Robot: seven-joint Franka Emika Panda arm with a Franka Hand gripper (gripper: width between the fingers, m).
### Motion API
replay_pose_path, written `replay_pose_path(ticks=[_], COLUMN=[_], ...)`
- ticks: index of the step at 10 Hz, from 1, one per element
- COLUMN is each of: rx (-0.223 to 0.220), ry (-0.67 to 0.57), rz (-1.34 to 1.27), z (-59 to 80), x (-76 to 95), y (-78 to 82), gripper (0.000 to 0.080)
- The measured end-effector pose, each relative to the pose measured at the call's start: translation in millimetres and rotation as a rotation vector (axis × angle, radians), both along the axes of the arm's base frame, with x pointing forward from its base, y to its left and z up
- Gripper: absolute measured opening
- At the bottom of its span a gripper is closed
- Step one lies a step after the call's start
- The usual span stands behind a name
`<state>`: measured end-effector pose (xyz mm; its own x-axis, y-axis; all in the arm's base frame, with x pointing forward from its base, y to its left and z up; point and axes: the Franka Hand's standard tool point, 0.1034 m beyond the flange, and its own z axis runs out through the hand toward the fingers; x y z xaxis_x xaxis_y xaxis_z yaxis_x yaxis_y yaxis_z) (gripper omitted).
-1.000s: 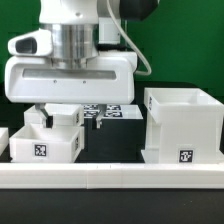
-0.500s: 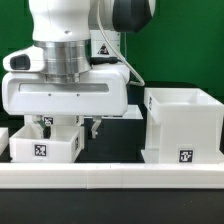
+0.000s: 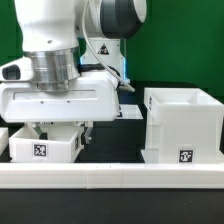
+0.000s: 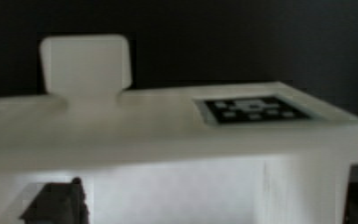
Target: Assemble drawer
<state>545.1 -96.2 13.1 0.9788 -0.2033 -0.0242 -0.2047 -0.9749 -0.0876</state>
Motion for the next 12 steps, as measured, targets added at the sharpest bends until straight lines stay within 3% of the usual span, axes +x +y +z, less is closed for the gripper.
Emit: replay_pose_path(ticks=[6,7,8,10,11,12], rx=[-0.015,-0.016,-0.016,-0.016,-0.016,-0.016], ry=[-0.006,-0.008,-0.008,-0.008,-0.008,-0.01], rz=[0.033,0.034,0.033,0.033,0.033,0.033], z=[-8.3,-8.5,-8.6,-8.6,-8.6,-7.9], x=[-0.7,-0.5,-0.5,-0.5,-0.5,0.4], y=[17.6,18.1,17.9,17.8,17.8,17.6], gripper=[0.0648,0.0535,0.0535,0.0176,0.0176,0.0044])
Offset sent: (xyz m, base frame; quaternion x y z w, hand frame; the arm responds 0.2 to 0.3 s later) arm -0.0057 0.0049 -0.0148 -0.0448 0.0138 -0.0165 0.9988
